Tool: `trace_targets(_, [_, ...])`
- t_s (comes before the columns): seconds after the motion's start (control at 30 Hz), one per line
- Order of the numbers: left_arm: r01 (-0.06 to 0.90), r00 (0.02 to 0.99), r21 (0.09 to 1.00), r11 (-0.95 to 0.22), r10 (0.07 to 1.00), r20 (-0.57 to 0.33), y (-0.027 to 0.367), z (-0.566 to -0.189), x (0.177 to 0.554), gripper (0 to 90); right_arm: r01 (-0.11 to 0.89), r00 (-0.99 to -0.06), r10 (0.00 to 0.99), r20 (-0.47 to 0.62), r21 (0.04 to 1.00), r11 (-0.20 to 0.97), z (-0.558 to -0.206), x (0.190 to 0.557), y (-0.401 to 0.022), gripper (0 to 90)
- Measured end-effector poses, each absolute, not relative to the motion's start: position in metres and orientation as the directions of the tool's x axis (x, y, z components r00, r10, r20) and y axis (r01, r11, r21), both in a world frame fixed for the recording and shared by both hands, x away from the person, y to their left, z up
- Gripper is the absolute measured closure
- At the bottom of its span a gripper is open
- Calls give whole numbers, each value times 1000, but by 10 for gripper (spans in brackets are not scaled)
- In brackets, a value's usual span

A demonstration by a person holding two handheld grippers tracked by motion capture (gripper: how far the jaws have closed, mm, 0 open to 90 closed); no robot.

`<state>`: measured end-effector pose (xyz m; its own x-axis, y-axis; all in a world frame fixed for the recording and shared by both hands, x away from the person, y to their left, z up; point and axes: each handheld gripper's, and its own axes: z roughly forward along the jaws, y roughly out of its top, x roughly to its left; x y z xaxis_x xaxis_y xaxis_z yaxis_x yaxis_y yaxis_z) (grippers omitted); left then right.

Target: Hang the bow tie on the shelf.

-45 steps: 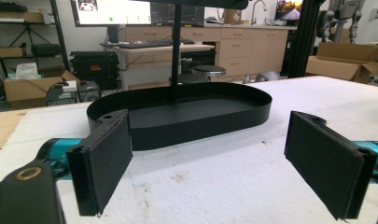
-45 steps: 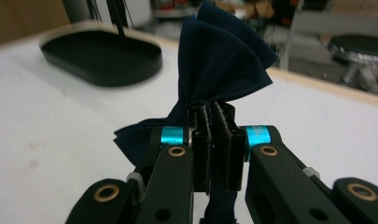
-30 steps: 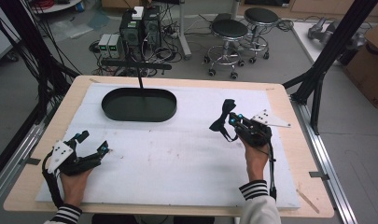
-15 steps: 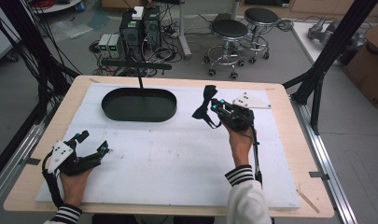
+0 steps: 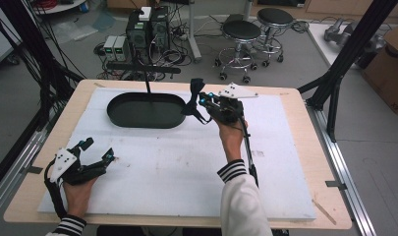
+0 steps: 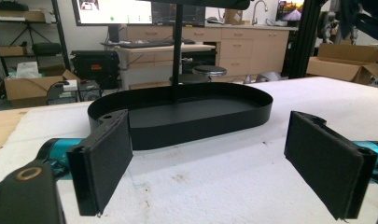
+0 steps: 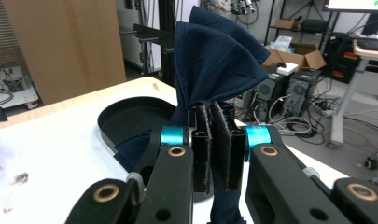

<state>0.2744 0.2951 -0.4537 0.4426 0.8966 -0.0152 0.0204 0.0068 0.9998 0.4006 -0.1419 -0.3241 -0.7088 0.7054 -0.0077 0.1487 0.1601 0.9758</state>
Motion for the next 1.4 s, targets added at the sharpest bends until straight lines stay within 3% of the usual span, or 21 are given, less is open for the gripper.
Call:
trace_targets(0.87, [20,442,1000,11,897,-18,295,-454,274,154,166,-734,680,3,970,175,-304,454,-73,851])
trace_targets(1.4, [21,443,1000,9,897,-17,295,-454,275,154,143,-715,697,-56,964,224,-300,474,-45,851])
